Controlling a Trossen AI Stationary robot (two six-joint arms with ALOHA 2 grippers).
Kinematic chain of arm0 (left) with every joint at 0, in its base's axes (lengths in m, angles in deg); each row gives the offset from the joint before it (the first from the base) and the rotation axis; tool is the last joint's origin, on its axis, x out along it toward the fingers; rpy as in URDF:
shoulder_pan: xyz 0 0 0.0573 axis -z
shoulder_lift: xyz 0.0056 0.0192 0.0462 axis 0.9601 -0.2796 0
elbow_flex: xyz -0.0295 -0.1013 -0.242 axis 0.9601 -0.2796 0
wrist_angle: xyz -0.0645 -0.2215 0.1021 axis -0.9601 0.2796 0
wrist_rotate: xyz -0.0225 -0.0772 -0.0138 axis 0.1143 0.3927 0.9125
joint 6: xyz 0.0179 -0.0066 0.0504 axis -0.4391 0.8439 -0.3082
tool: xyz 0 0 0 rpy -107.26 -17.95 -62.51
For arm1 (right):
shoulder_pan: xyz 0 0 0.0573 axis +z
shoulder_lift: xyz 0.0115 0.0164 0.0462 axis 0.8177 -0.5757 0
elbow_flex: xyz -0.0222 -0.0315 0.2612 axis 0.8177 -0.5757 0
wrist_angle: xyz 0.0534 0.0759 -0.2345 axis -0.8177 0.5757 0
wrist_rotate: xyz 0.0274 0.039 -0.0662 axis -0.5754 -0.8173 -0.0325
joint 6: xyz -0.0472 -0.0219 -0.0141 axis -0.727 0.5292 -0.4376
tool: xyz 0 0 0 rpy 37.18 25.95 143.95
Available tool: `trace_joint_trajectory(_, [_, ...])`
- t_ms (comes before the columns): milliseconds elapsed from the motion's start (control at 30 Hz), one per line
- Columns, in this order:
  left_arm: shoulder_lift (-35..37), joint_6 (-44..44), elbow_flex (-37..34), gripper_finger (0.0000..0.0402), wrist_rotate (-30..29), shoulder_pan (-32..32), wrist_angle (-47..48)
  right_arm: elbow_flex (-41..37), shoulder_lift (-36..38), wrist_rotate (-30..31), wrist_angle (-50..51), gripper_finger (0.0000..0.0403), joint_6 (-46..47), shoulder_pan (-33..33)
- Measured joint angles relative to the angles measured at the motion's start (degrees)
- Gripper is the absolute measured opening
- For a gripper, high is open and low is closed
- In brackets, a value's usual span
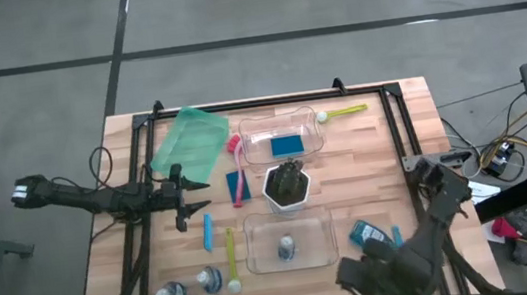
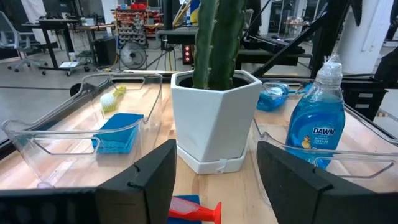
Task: Pick & Place Kitchen Sink Supplies
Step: Put the blue dishwashing liquid bottle into the bottom transparent bin
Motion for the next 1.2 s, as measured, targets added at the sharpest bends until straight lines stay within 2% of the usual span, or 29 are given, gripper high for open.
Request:
trace_joint_trajectory(200, [0.01,-0.02,0.00,0.0218,0.02,0.00,0.10,-8.96,4.21,1.11,-0.06,0.0219,10.16,4.47])
trace_joint_trajectory(400, [-0.01,0.00,0.00,0.0218,0.01,0.02,0.56,-23.11,13.37,1.23,-2.20,0.0219,17.41,7.05])
trace_joint_trajectory(600, [0.01,-0.01,0.00,0.0218,0.01,0.02,0.55,-37.18,21.56,1.16,-8.62,0.0219,22.06,9.86])
trace_joint_trajectory(900, [0.01,0.00,0.00,0.0218,0.01,0.02,0.59,-57.84,29.66,0.40,-24.19,0.0219,24.76,11.78])
trace_joint_trajectory(1033, [0.01,0.00,0.00,0.0218,0.01,0.00,0.59,-65.15,32.09,0.53,-31.40,0.0219,25.25,12.50])
trace_joint_trajectory(1200, [0.01,0.00,0.00,0.0218,0.01,0.02,0.83,-72.41,33.99,-0.99,-35.75,0.0219,25.41,14.08])
